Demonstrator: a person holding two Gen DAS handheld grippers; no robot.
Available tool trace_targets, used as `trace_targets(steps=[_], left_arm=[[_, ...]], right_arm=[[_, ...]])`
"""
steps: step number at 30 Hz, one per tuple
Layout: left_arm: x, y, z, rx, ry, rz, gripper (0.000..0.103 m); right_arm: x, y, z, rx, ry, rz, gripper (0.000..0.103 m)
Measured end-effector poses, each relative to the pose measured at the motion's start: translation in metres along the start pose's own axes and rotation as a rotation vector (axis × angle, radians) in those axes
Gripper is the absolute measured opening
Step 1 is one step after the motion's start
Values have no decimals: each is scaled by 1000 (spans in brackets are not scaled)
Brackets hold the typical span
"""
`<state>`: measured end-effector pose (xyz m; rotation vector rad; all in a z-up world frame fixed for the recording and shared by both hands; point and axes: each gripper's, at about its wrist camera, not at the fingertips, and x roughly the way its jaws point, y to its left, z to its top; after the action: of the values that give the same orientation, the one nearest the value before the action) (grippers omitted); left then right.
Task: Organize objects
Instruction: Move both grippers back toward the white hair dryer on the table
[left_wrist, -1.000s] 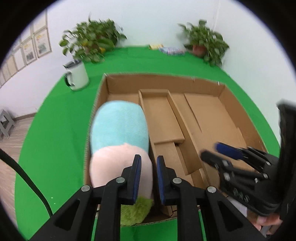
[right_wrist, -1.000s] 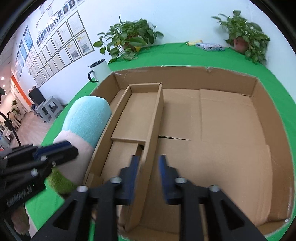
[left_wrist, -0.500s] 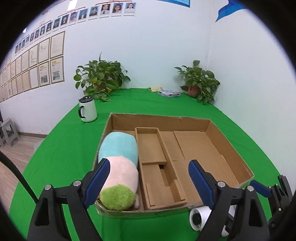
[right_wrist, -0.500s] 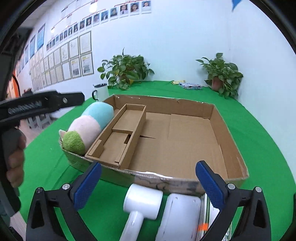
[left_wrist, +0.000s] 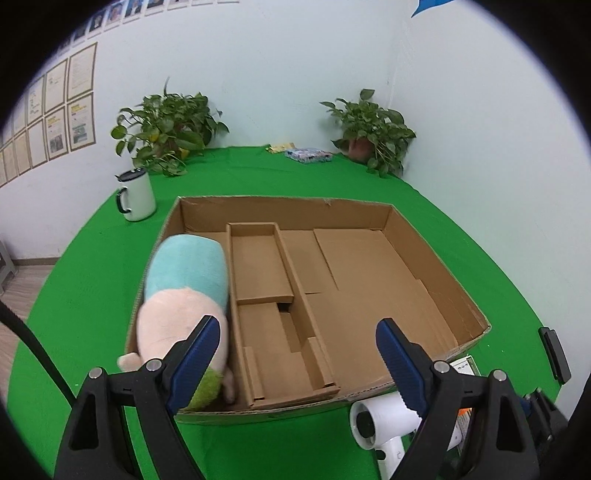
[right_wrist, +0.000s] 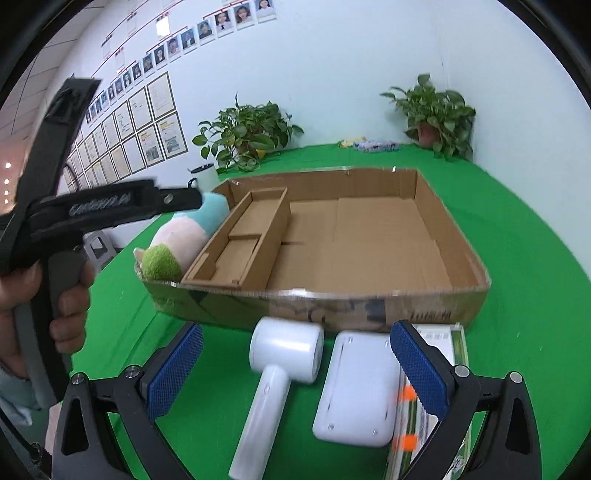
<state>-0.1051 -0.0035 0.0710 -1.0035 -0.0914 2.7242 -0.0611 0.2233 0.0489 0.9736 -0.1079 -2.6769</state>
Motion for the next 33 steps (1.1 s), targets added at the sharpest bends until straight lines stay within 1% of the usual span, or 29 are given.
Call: trace_targets(steps=[2, 3, 7, 8, 10, 12, 13, 14, 17, 23, 26, 28, 33], left_arm=[[12, -3, -1, 4, 34, -64, 87], [18, -3, -2, 0, 50, -69, 87], [41, -4, -9, -1, 113, -39, 86], [47, -5, -13, 5, 130, -21, 86], [57, -5, -19, 22, 163, 11, 85], [65, -6, -24, 39, 194, 43, 81], [67, -6, -26, 47, 202, 59, 81], [67, -7, -27, 66, 194, 81, 81], [67, -6, -27, 74, 205, 94, 81], [67, -7, -27, 71, 214, 101, 81], [63, -6, -25, 51, 213, 83, 81], [55, -5, -22, 32, 190, 70, 81], [11, 1, -22, 18, 86, 39, 82]], right_arm=[[2, -1, -9, 7, 24, 17, 102], [2, 0, -13, 6, 33, 22, 102], [7, 9, -28, -16, 67, 60, 99], [9, 11, -31, -23, 76, 70, 98], [13, 14, -38, -31, 93, 82, 93], [18, 18, -43, -35, 114, 92, 91], [20, 20, -45, -40, 124, 98, 90], [21, 21, -47, -45, 129, 102, 90], [23, 24, -50, -52, 132, 114, 90], [27, 21, -50, -35, 145, 121, 89], [28, 21, -49, -34, 147, 119, 89], [28, 21, -49, -35, 148, 114, 90], [33, 28, -53, -60, 174, 107, 90]])
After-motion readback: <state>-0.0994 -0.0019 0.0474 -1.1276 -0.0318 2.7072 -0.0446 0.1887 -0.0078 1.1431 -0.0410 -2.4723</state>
